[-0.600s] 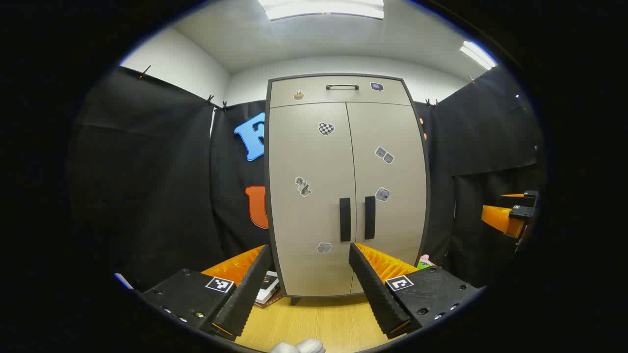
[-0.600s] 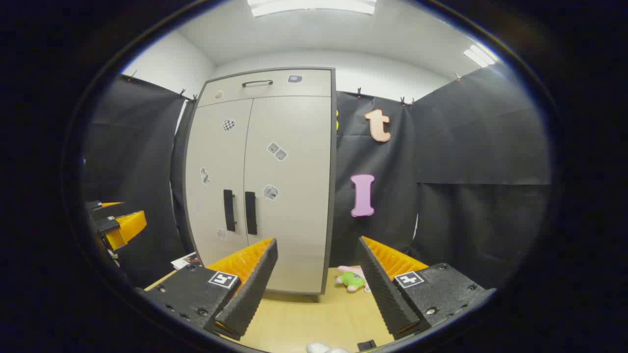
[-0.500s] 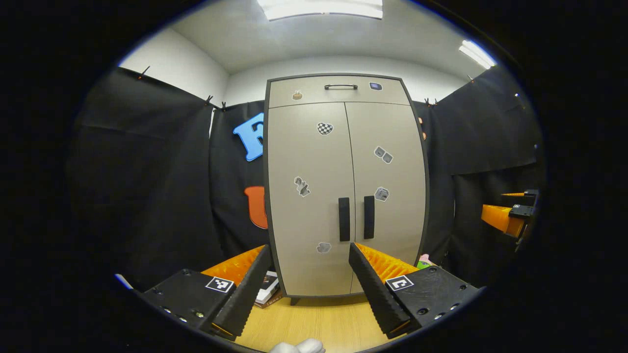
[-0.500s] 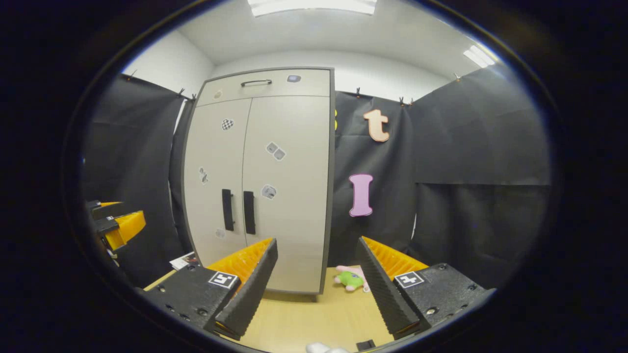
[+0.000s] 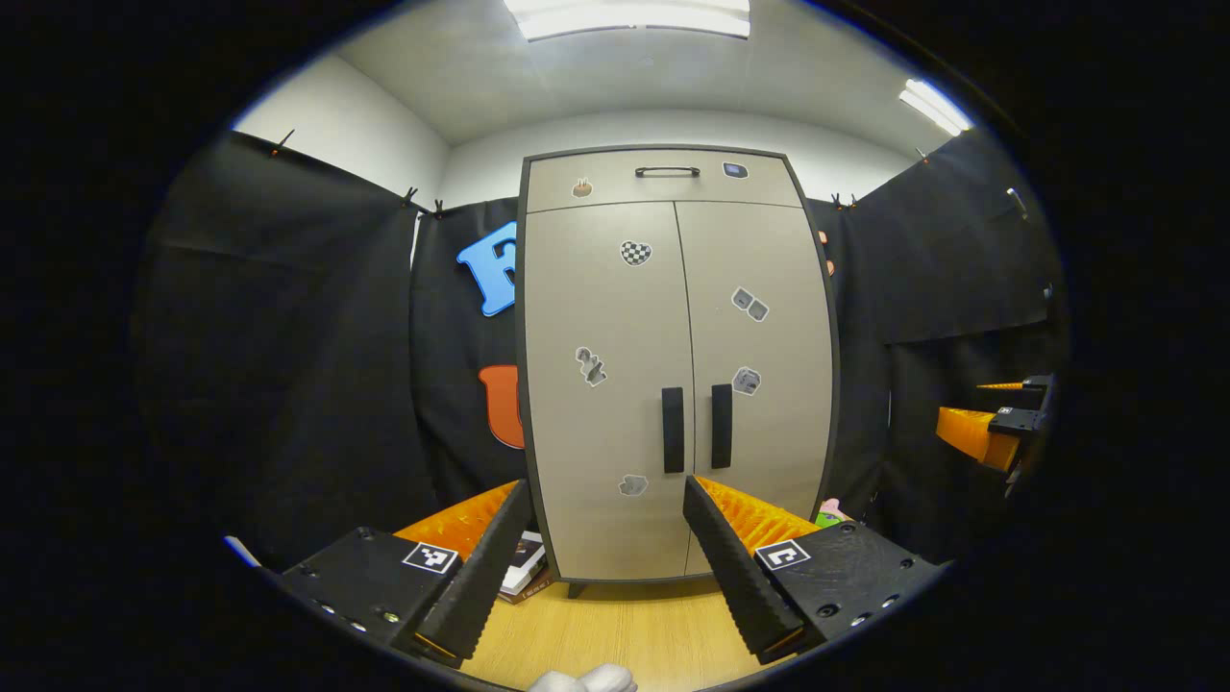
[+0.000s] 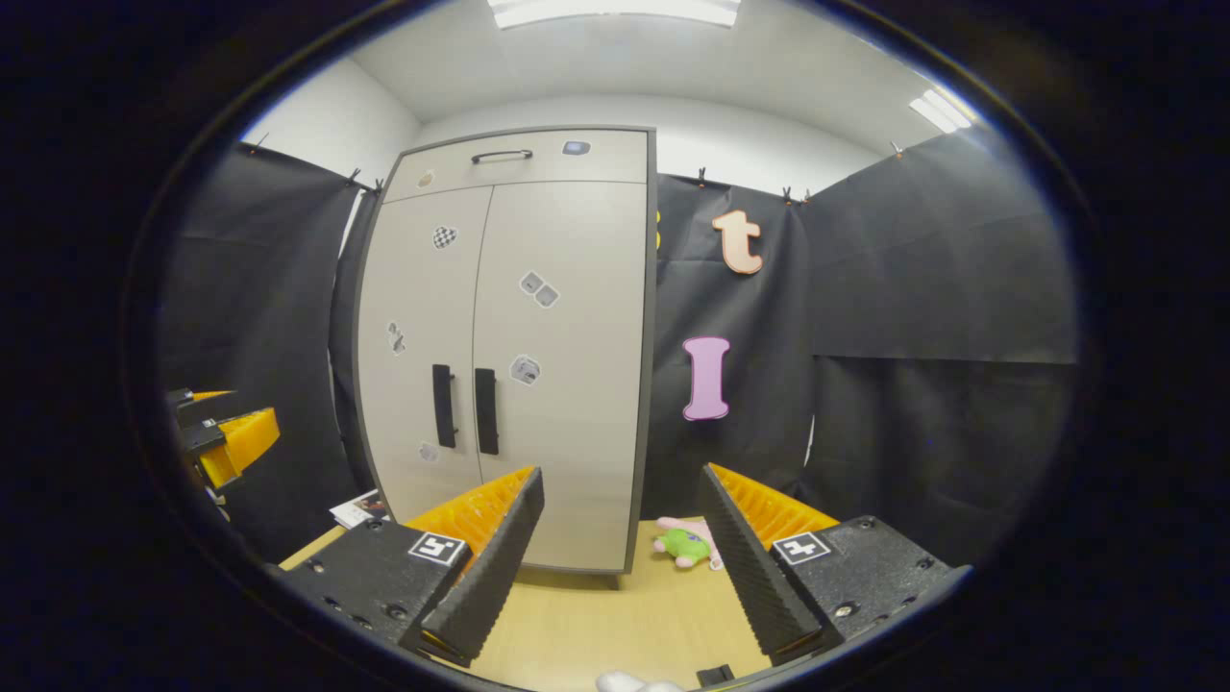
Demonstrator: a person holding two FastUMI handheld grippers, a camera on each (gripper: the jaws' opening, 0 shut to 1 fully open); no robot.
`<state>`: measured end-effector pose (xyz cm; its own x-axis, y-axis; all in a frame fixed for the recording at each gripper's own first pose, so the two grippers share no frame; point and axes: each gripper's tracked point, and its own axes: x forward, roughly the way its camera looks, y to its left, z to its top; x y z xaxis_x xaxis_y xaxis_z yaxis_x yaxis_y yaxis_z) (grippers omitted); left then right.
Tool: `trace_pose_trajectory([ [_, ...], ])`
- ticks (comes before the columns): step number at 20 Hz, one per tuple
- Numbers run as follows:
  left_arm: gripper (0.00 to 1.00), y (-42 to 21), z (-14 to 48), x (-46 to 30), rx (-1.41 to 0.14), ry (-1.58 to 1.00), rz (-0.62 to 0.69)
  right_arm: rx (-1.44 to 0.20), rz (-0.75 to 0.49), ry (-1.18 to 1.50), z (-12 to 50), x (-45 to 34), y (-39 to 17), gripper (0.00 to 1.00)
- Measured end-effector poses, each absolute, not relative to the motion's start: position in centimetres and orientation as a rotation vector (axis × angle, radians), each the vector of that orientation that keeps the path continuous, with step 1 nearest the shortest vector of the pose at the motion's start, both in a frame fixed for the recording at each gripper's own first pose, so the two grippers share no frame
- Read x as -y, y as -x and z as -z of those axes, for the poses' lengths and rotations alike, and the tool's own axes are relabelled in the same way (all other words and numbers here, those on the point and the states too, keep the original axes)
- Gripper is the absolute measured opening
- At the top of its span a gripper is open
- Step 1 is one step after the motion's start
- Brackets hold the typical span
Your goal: Open the right door of the double-door shoe cabinet with the right hand, and open the left door with the left hand.
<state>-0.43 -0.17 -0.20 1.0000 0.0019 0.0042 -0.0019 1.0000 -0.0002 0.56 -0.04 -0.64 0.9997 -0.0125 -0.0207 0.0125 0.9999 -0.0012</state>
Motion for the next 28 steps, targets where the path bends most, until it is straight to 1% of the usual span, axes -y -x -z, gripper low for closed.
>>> trace_pose_trajectory([
  [6, 0.96, 1.0, 0.5, -0.4, 0.001, -0.004, -0.012, -0.031, 0.008, 0.004, 1.2, -1.1, -2.2, 0.99],
  [7, 0.96, 1.2, 0.5, -0.8, 0.001, -0.007, -0.018, -0.032, 0.003, 0.002, 1.3, -1.5, -2.7, 1.00],
  [8, 0.96, 1.4, 0.6, -1.1, -0.001, -0.008, -0.024, -0.033, 0.002, 0.001, 1.5, -2.0, -3.2, 0.99],
  [12, 0.96, 2.4, 1.6, -2.3, -0.023, -0.017, -0.050, -0.037, -0.032, -0.007, 2.2, -4.6, -5.8, 1.00],
  [13, 0.96, 2.7, 1.8, -2.6, -0.028, -0.016, -0.056, -0.038, -0.043, -0.013, 2.3, -5.6, -6.7, 0.99],
  [16, 0.96, 3.4, 2.2, -3.4, -0.038, -0.003, -0.075, -0.031, -0.072, -0.034, 2.1, -8.4, -9.8, 1.00],
  [21, 0.96, 4.3, 2.4, -5.0, -0.045, -0.002, -0.146, -0.026, -0.119, -0.040, 1.7, -12.9, -15.4, 0.98],
  [24, 0.96, 4.2, 2.5, -5.5, -0.051, -0.003, -0.192, -0.029, -0.139, -0.039, 1.6, -15.4, -19.2, 1.00],
  [28, 0.96, 4.0, 2.9, -6.2, -0.069, -0.005, -0.241, -0.055, -0.148, -0.024, 2.8, -18.0, -24.2, 0.96],
])
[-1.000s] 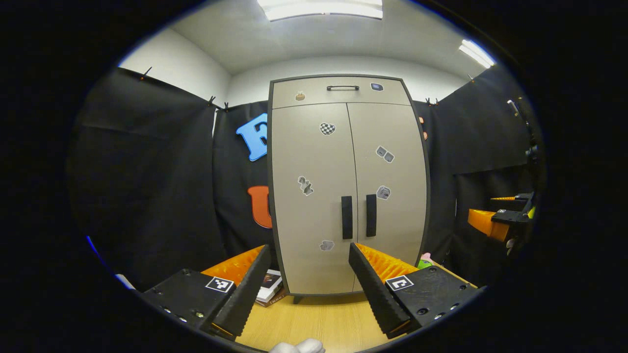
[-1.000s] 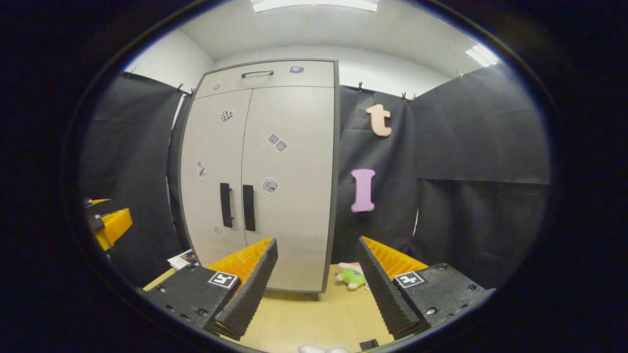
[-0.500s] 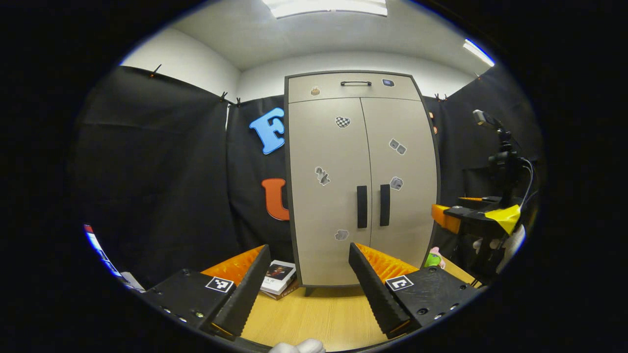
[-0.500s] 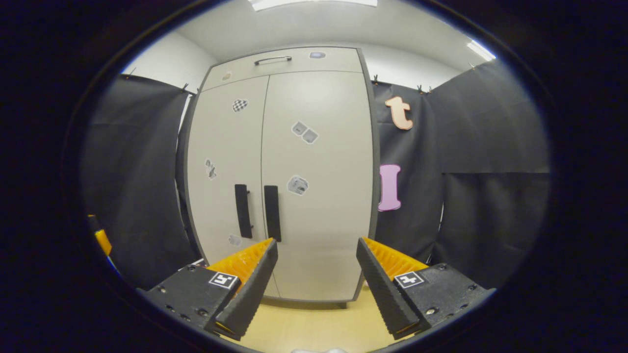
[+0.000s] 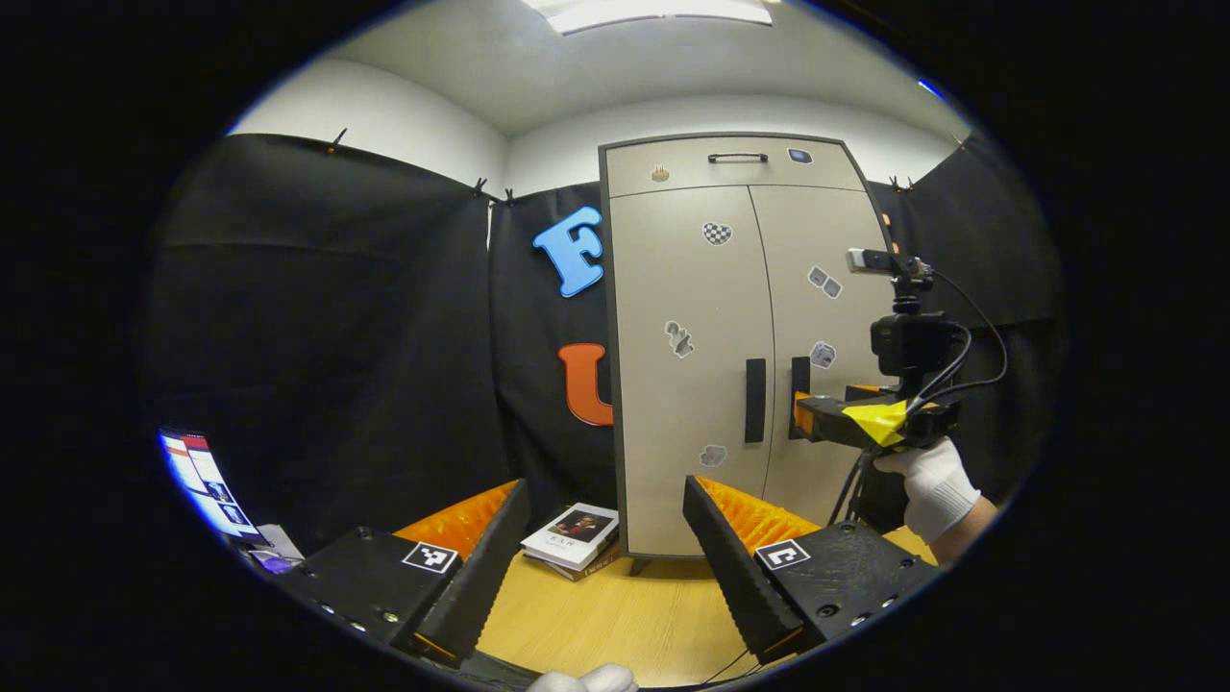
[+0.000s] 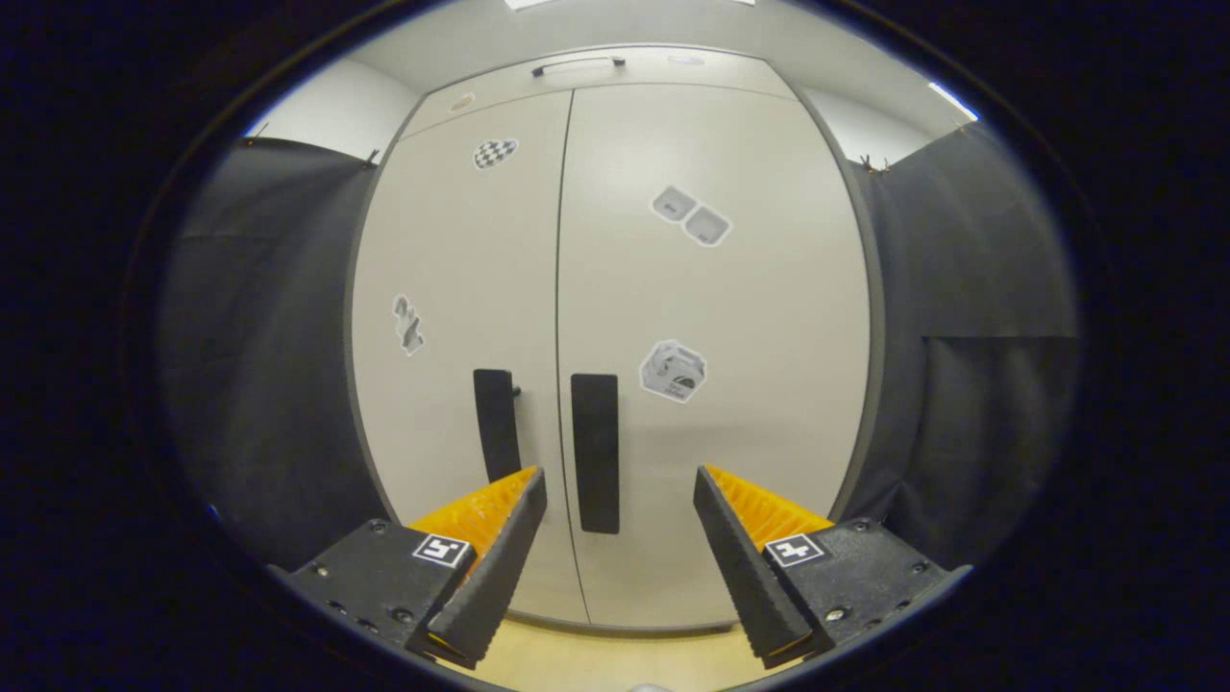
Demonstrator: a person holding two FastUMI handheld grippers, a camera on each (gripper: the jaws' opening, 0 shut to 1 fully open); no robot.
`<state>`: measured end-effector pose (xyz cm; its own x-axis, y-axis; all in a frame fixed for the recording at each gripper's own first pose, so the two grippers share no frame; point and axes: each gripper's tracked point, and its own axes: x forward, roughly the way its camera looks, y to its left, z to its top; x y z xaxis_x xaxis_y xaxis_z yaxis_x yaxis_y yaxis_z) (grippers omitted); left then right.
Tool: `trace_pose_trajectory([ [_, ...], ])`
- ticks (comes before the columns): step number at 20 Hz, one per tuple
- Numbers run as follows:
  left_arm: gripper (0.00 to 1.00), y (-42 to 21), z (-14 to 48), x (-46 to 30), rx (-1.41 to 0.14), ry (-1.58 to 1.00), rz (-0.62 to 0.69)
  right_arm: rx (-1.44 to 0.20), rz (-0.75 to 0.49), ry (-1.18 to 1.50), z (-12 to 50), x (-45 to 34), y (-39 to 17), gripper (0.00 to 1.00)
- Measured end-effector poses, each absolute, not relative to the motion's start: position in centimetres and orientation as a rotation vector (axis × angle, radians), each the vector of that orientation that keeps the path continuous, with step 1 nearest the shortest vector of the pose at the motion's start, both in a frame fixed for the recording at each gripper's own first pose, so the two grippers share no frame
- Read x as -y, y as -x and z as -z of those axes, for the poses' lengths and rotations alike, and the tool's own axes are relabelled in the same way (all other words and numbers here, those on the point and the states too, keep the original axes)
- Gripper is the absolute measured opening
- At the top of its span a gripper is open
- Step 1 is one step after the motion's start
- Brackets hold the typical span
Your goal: Open the right door of the double-door shoe cabinet with the right hand, and open the left door with the left hand.
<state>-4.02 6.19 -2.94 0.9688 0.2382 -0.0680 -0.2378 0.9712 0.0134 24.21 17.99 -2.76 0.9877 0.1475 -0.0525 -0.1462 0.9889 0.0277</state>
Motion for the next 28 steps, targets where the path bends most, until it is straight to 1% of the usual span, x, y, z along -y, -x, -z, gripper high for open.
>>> trace_pose_trajectory([
  [3, 0.96, 4.0, 3.0, -6.4, -0.077, -0.016, -0.272, -0.067, -0.121, 0.002, 3.4, -18.6, -27.5, 0.92],
  [6, 0.96, 4.0, 3.0, -6.5, -0.080, -0.021, -0.284, -0.088, -0.121, -0.039, 3.5, -18.9, -29.1, 0.86],
  [7, 0.96, 4.1, 3.1, -6.6, -0.082, -0.024, -0.289, -0.097, -0.123, -0.047, 3.7, -18.9, -29.3, 0.80],
  [8, 0.96, 4.1, 3.1, -6.5, -0.083, -0.024, -0.291, -0.100, -0.117, -0.053, 3.6, -18.8, -29.6, 0.76],
  [9, 0.96, 4.0, 3.1, -6.6, -0.082, -0.022, -0.292, -0.101, -0.120, -0.052, 3.7, -18.9, -29.9, 0.69],
  [11, 0.96, 4.0, 3.0, -6.6, -0.081, -0.021, -0.294, -0.100, -0.118, -0.054, 3.7, -18.9, -29.9, 0.61],
  [12, 0.96, 4.0, 3.0, -6.6, -0.080, -0.018, -0.293, -0.107, -0.131, -0.056, 3.7, -19.3, -29.9, 0.59],
  [13, 0.96, 3.9, 3.1, -6.5, -0.081, -0.015, -0.289, -0.111, -0.142, -0.059, 3.8, -19.6, -29.8, 0.47],
  [15, 0.96, 3.9, 3.0, -6.5, -0.076, -0.013, -0.280, -0.114, -0.136, -0.039, 3.8, -19.6, -29.9, 0.35],
  [19, 0.96, 3.9, 3.0, -6.4, -0.071, 0.004, -0.259, -0.120, -0.150, -0.022, 3.8, -19.4, -29.8, 0.30],
  [22, 0.96, 3.8, 3.1, -6.3, -0.064, 0.008, -0.237, -0.127, -0.160, -0.037, 3.8, -19.4, -29.4, 0.29],
  [23, 0.96, 3.7, 3.1, -6.3, -0.062, 0.006, -0.231, -0.125, -0.164, -0.033, 3.9, -19.4, -29.3, 0.27],
  [28, 0.96, 4.0, 2.9, -5.9, -0.050, 0.014, -0.201, -0.124, -0.181, -0.035, 3.9, -18.8, -28.3, 0.25],
])
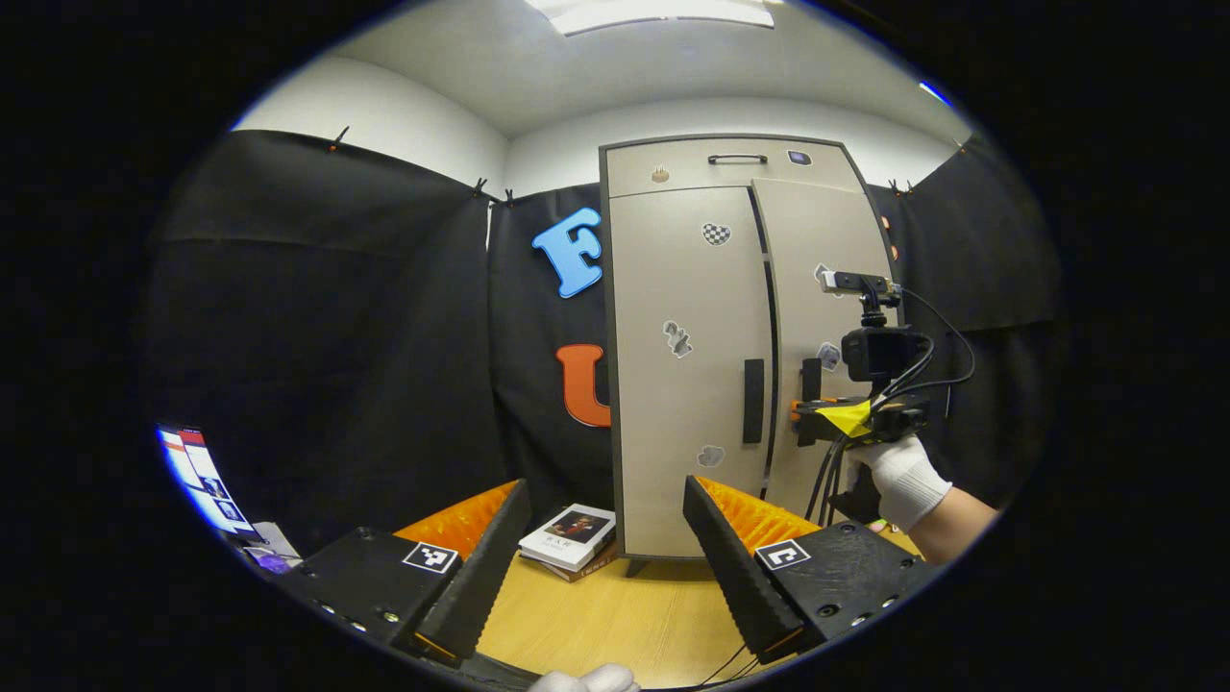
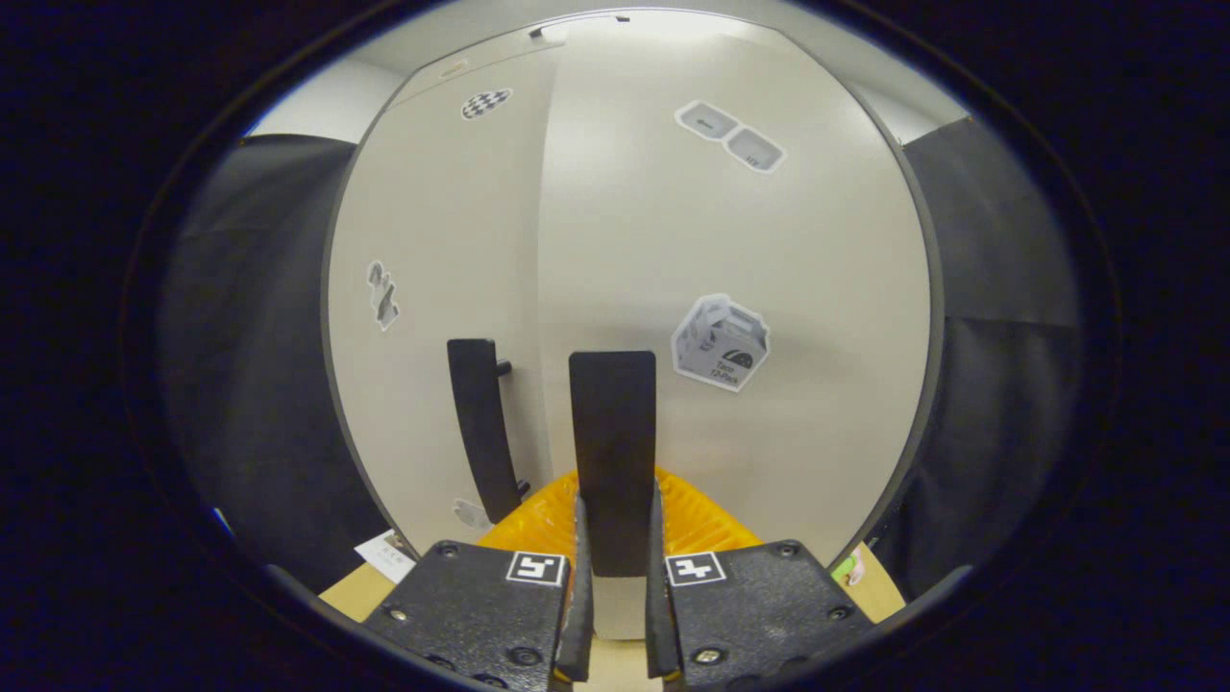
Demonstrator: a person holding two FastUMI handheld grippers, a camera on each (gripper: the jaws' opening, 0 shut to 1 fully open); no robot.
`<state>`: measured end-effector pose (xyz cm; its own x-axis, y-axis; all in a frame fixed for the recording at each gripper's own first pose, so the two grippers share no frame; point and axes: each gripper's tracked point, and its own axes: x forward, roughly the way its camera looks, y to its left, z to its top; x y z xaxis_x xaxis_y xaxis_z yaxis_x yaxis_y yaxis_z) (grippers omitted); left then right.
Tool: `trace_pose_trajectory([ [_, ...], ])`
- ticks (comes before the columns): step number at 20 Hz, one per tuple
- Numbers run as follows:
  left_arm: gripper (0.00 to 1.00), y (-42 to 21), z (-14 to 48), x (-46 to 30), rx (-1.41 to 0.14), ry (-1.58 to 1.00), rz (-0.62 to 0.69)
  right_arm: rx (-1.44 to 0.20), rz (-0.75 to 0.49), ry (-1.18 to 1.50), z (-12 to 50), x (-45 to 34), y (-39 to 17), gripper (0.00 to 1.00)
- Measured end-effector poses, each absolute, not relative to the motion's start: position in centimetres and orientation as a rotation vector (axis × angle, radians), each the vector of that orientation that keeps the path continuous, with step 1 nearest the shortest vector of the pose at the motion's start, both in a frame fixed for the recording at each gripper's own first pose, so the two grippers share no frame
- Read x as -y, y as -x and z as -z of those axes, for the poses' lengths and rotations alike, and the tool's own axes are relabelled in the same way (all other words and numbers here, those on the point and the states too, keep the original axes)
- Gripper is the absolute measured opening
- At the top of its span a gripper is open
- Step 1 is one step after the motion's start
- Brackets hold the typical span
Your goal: Open the right door of the double-door shoe cabinet with the right hand, and open the left door with the left hand.
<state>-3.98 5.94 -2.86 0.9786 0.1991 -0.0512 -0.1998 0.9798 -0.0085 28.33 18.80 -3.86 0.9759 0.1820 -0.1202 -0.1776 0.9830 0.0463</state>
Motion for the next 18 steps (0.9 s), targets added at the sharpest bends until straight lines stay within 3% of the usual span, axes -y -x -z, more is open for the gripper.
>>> trace_pose_trajectory([
  [6, 0.96, 4.2, 3.0, -5.5, -0.050, 0.031, -0.156, -0.134, -0.208, -0.041, 4.1, -17.7, -27.2, 0.24],
  [18, 0.96, 6.0, 2.7, -3.1, -0.026, 0.021, -0.062, -0.114, -0.140, -0.059, 3.9, -15.6, -25.4, 0.19],
])
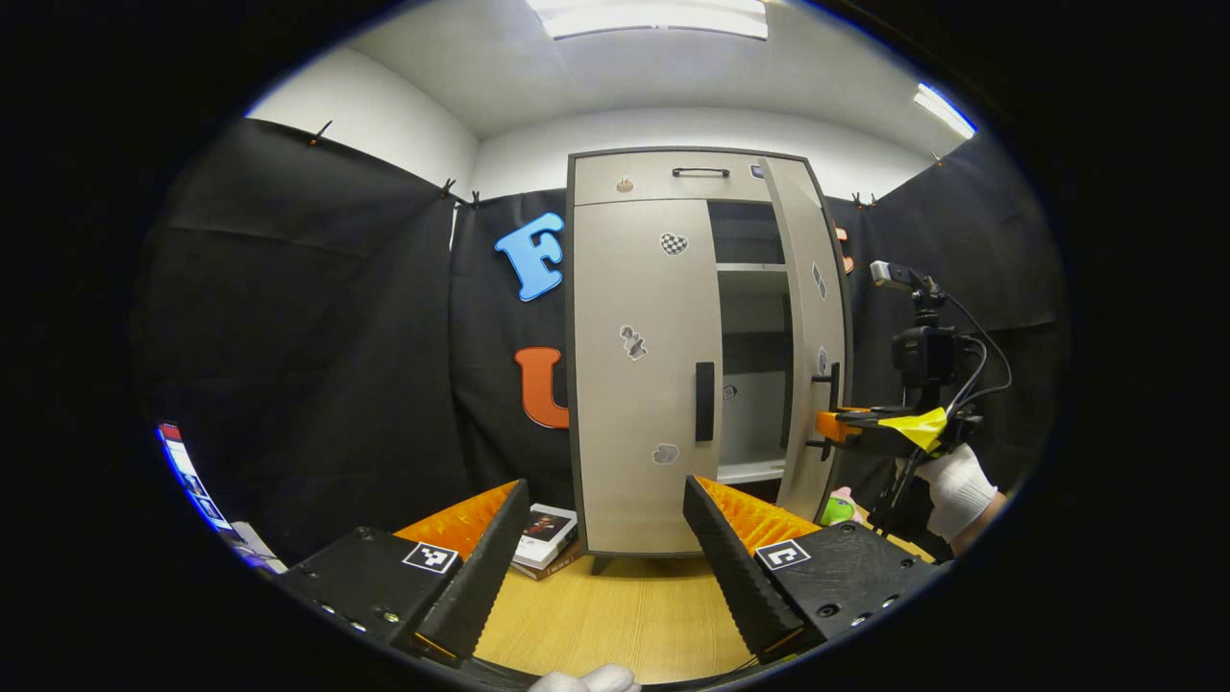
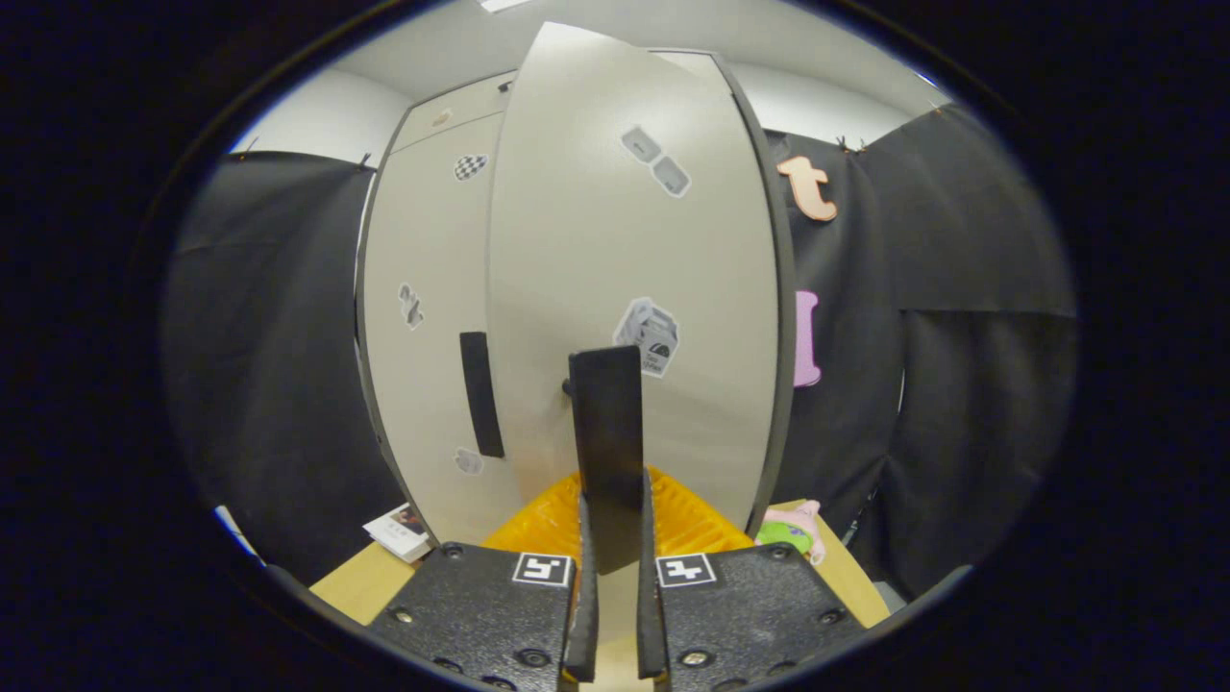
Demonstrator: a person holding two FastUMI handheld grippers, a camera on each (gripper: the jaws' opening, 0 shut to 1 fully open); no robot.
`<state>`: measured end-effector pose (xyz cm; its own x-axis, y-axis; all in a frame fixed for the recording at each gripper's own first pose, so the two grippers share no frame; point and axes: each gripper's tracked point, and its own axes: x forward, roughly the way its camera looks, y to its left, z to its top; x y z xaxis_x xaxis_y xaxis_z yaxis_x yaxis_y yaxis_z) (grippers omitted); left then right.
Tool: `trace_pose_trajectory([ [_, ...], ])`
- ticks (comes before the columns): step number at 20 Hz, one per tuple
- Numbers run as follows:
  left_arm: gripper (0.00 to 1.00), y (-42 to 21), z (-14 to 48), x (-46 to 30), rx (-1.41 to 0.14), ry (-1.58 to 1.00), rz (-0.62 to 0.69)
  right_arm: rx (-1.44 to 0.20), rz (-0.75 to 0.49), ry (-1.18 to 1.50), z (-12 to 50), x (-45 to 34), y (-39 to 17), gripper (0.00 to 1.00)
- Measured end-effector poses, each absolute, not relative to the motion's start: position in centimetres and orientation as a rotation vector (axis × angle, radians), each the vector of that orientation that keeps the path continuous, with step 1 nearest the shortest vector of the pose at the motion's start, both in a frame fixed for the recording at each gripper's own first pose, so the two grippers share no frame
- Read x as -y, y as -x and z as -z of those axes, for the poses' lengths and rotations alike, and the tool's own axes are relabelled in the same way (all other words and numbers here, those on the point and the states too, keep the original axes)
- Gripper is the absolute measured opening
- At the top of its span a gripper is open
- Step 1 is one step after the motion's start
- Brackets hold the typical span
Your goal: Open the right door of the double-door shoe cabinet with the right hand, and open the left door with the left hand.
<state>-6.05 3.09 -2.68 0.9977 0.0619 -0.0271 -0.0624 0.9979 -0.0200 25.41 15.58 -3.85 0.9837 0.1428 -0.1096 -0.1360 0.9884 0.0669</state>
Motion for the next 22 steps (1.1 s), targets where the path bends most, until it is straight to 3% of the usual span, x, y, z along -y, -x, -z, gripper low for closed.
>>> trace_pose_trajectory([
  [20, 0.96, 4.6, 1.3, 4.6, 0.007, 0.035, 0.102, -0.111, 0.026, -0.040, 3.7, -10.2, -25.4, 0.04],
  [22, 0.96, 4.5, 1.4, 5.8, -0.001, 0.036, 0.104, -0.119, -0.022, -0.083, 3.7, -11.2, -25.4, 0.03],
])
